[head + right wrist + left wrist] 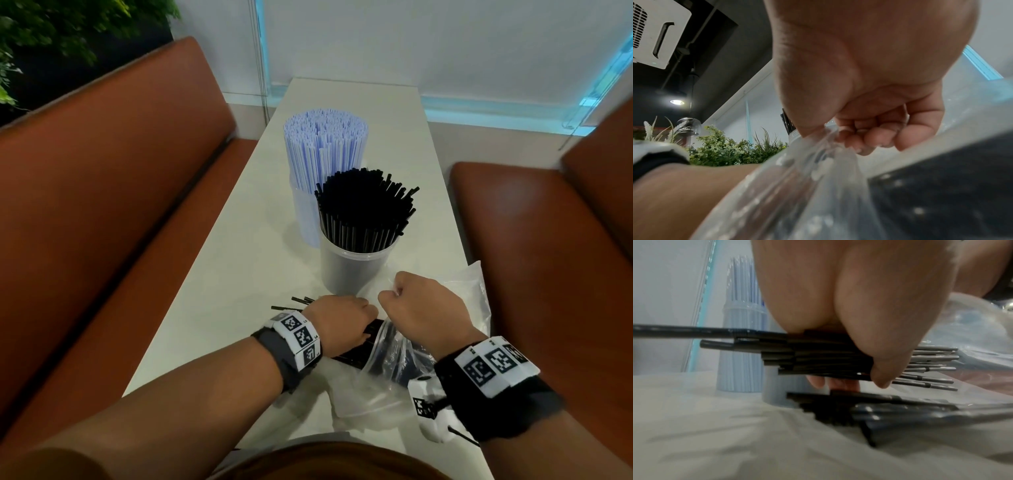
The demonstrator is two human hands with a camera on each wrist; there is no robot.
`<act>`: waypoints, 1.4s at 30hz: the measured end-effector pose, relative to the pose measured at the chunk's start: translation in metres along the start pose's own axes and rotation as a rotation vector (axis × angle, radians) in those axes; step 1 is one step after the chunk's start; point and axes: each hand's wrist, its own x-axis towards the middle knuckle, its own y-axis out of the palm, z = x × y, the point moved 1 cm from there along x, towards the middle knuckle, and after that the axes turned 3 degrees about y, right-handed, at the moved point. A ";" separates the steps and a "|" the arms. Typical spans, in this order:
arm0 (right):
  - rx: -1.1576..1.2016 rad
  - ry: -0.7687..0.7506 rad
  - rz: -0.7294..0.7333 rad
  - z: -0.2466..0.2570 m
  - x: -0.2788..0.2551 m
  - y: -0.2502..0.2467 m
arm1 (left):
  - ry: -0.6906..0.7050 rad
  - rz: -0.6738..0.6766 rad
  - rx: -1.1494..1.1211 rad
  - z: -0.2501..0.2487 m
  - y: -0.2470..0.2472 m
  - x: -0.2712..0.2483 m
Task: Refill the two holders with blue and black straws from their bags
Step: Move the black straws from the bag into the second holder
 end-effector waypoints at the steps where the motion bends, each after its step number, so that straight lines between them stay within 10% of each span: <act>1: -0.004 -0.004 0.000 0.000 0.001 0.001 | -0.008 -0.011 -0.006 0.004 -0.003 -0.004; 15: 0.035 0.046 -0.014 -0.006 0.002 0.008 | -0.256 -0.065 -0.041 0.094 -0.004 -0.089; 20: 0.644 -0.244 -0.406 0.015 -0.016 -0.014 | -0.290 -0.227 -0.110 0.090 -0.007 -0.102; 25: 0.929 -0.340 -0.088 0.048 -0.030 -0.020 | -0.142 -0.361 -0.142 0.045 -0.030 -0.073; 29: 1.058 -0.293 -0.279 0.042 -0.030 -0.032 | -0.158 -0.420 -0.131 0.029 -0.050 -0.056; 33: 0.994 -0.244 -0.122 0.051 -0.027 -0.028 | -0.091 -0.474 -0.128 0.004 -0.062 -0.041; 38: 1.334 -0.206 -0.406 0.043 -0.028 -0.041 | -0.130 -0.586 -0.419 0.003 -0.092 -0.047; 42: 1.547 -0.007 -0.213 0.049 -0.025 -0.038 | -0.025 -1.019 -1.059 -0.013 -0.152 -0.055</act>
